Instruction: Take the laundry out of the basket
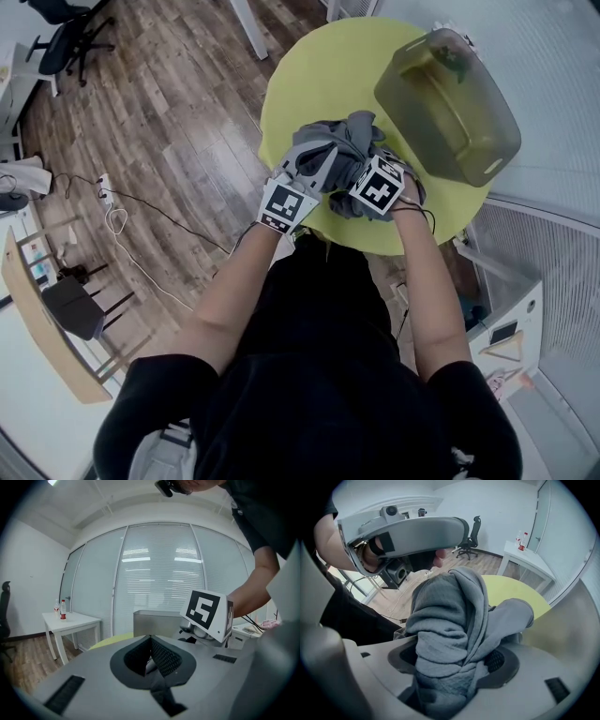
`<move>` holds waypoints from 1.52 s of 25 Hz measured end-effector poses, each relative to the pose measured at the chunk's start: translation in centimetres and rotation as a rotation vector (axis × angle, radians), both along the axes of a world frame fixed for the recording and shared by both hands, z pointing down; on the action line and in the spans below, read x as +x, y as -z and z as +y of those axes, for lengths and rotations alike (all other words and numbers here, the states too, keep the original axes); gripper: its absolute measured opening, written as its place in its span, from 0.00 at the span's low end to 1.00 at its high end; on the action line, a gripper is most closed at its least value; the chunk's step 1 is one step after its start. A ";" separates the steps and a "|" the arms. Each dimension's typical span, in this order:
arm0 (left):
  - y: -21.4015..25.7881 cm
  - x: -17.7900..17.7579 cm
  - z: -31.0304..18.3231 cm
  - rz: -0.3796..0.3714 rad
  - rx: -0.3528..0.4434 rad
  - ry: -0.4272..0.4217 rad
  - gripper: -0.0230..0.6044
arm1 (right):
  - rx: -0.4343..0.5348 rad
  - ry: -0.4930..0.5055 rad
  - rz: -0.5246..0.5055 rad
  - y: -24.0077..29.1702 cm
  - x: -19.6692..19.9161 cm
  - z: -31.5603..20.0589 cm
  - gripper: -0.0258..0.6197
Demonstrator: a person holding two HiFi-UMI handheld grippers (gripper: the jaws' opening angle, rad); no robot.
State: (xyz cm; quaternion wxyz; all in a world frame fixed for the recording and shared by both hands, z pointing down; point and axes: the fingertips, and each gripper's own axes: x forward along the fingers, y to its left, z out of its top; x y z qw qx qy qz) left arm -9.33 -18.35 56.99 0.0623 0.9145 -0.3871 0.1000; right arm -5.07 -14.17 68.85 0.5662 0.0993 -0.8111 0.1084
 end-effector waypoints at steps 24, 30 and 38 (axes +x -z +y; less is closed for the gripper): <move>-6.3 -0.6 -0.7 -0.027 -0.122 0.033 0.05 | -0.065 -0.031 -0.009 -6.4 0.1 -0.9 0.64; -4.5 -0.2 -0.6 -0.016 -0.099 0.030 0.05 | -0.028 -0.041 -0.029 -2.9 0.4 -1.5 0.64; -0.6 1.0 0.3 0.001 -0.040 0.014 0.05 | 0.041 -0.048 -0.045 2.1 0.7 -1.3 0.64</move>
